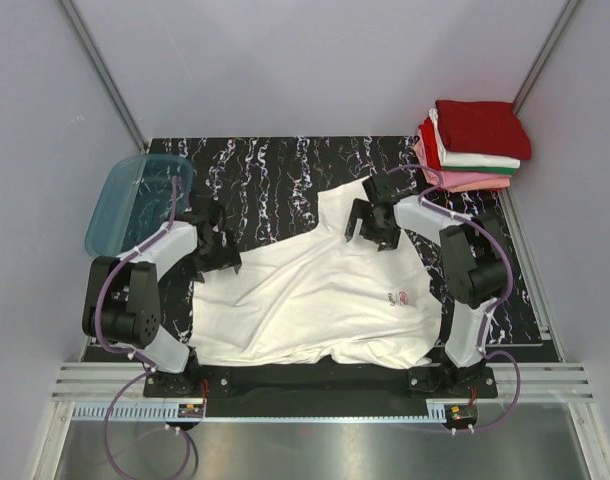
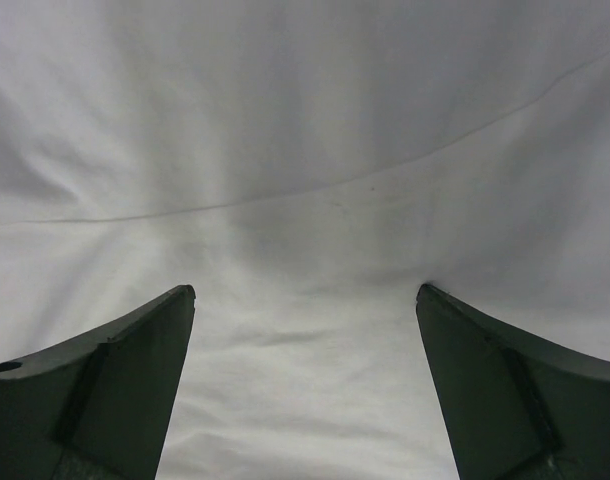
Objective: Fold and stack the t-shirts
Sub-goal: Flatten the tshirt out
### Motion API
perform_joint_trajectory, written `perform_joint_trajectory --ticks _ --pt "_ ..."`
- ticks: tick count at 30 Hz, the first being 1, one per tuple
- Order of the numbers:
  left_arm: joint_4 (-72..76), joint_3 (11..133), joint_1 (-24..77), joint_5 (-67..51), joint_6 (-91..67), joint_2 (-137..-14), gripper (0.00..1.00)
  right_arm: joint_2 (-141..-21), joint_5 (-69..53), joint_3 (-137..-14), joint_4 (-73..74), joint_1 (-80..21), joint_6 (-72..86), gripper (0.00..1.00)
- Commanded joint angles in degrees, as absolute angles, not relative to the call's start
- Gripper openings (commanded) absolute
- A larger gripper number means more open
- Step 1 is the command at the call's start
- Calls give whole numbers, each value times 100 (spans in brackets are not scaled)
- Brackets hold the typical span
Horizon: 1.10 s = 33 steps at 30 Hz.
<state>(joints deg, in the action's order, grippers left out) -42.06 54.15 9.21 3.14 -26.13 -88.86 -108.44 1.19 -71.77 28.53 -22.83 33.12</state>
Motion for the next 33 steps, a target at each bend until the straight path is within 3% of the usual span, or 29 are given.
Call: perform_joint_trajectory --ticks 1,7,16,22,26,30,33 --pt "-3639 5475 958 606 -2953 -9156 96 -11354 396 -7681 3330 -2268 3155 100" --pt "-3463 6011 949 650 -3059 -10140 93 -12304 343 -8577 3682 -2233 3076 100" --pt "-3910 7855 932 642 -2927 -11485 83 -13701 149 -10773 4473 -1697 2979 100" --pt "-4719 10095 879 597 -2620 -12892 85 -14878 26 -12829 5018 -1152 2971 100" --pt "-5334 12525 774 572 -2435 -13972 85 -15975 -254 -14725 5449 -932 3093 100" --pt "-5495 14260 528 90 -2286 -15123 87 -16172 -666 -14969 4996 -774 3523 100" --pt "-4750 14222 422 -369 -2189 -15109 93 -16023 -1236 -14599 4153 -729 3787 100"
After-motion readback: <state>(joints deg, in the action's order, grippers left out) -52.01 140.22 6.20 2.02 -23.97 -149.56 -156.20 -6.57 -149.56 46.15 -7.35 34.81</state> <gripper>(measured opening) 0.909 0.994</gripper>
